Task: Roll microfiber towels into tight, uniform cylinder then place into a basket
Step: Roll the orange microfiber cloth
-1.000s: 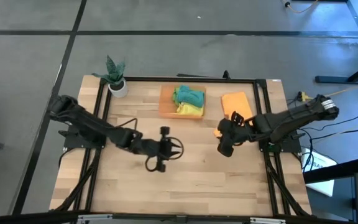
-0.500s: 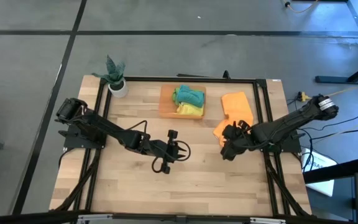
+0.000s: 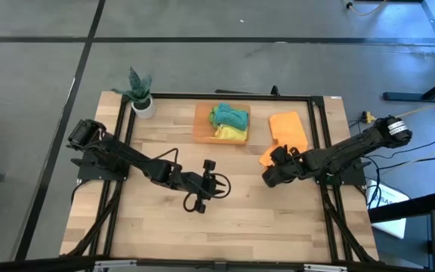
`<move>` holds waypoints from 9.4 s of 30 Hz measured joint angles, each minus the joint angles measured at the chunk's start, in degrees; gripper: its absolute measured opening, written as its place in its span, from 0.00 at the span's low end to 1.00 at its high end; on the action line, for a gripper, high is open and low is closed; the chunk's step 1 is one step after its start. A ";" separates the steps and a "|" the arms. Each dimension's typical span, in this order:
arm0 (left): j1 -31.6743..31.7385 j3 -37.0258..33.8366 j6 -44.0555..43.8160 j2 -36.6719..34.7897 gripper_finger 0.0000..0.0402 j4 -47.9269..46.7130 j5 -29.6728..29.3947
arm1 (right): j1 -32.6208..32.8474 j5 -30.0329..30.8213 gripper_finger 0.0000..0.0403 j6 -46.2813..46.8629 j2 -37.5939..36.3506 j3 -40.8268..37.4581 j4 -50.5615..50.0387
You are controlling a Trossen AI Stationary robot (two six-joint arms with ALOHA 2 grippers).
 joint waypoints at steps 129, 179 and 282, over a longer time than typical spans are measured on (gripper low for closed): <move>-4.58 -0.04 -16.02 0.00 0.22 -13.90 -0.05 | -1.64 -26.49 0.01 -18.96 36.14 13.70 42.60; -13.69 -0.04 -8.47 13.04 0.21 2.37 5.39 | 12.50 -2.37 0.01 -12.90 35.98 52.93 -28.53; -10.86 -0.07 -15.79 12.39 0.00 -11.67 -7.28 | 14.51 -11.17 0.01 -20.60 35.89 52.75 -16.64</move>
